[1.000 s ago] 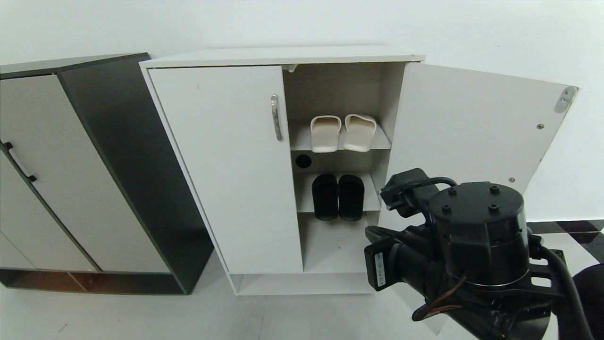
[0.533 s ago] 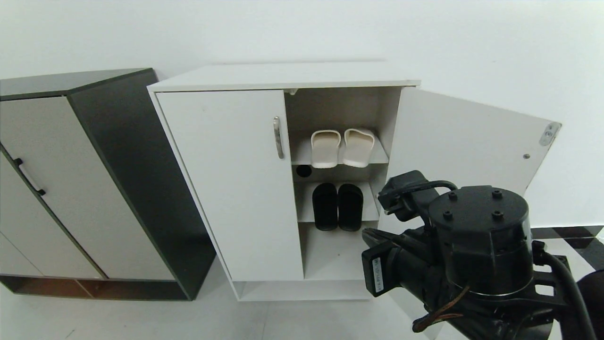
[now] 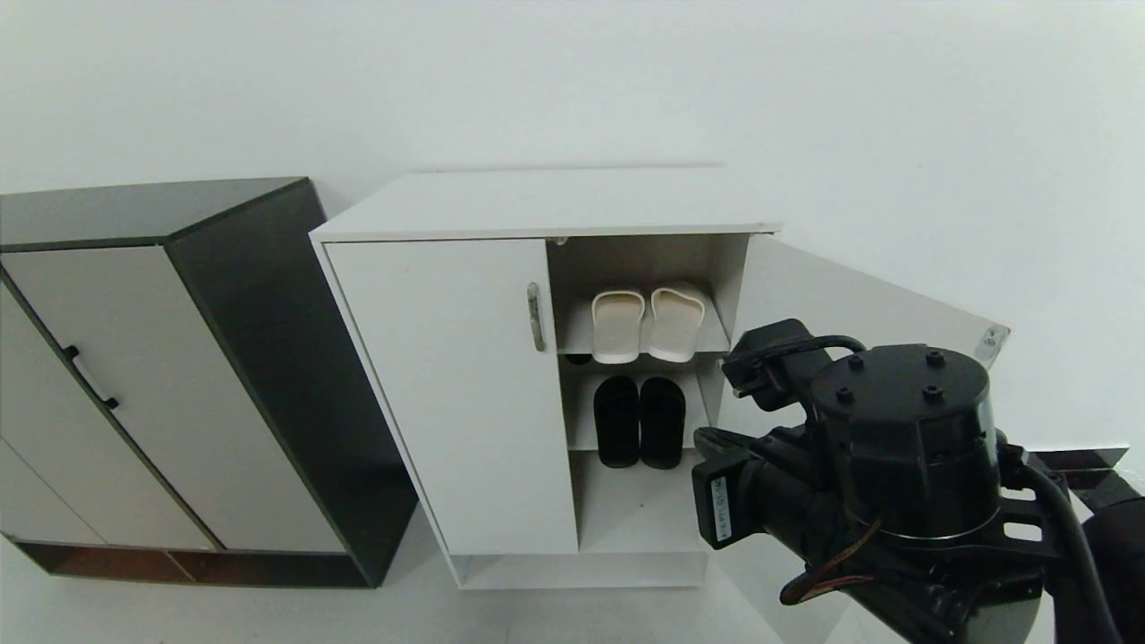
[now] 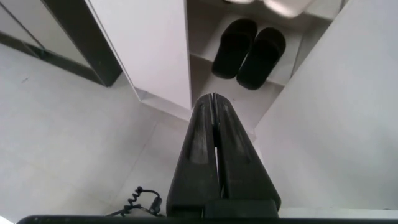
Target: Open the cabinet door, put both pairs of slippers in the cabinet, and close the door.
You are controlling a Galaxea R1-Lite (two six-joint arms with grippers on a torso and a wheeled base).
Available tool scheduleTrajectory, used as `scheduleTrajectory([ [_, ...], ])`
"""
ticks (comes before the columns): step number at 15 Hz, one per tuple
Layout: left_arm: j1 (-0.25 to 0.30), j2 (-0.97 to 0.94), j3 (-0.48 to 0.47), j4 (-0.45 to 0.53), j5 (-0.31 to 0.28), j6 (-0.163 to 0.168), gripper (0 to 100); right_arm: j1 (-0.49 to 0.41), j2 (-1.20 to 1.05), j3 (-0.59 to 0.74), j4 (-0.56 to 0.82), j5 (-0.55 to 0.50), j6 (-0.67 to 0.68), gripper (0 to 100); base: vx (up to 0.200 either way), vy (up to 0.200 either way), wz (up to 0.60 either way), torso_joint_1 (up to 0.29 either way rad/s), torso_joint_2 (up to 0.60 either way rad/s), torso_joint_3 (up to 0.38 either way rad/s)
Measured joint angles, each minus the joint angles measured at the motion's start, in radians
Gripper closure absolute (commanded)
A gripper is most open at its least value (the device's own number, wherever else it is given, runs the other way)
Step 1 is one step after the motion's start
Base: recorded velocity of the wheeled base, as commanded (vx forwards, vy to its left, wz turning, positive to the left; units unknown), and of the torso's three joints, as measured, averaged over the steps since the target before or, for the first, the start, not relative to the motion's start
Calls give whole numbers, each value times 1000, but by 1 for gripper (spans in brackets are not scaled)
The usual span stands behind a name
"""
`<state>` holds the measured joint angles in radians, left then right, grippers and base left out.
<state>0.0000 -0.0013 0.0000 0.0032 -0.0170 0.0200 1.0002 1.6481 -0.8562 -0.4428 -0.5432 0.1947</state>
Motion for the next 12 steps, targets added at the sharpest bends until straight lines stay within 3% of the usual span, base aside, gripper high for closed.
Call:
scheduleTrajectory([
  [12,0,0,0,0,0,0,100,-1,0,2,1,1,-1,100,0,0,0,199,-512,-312],
])
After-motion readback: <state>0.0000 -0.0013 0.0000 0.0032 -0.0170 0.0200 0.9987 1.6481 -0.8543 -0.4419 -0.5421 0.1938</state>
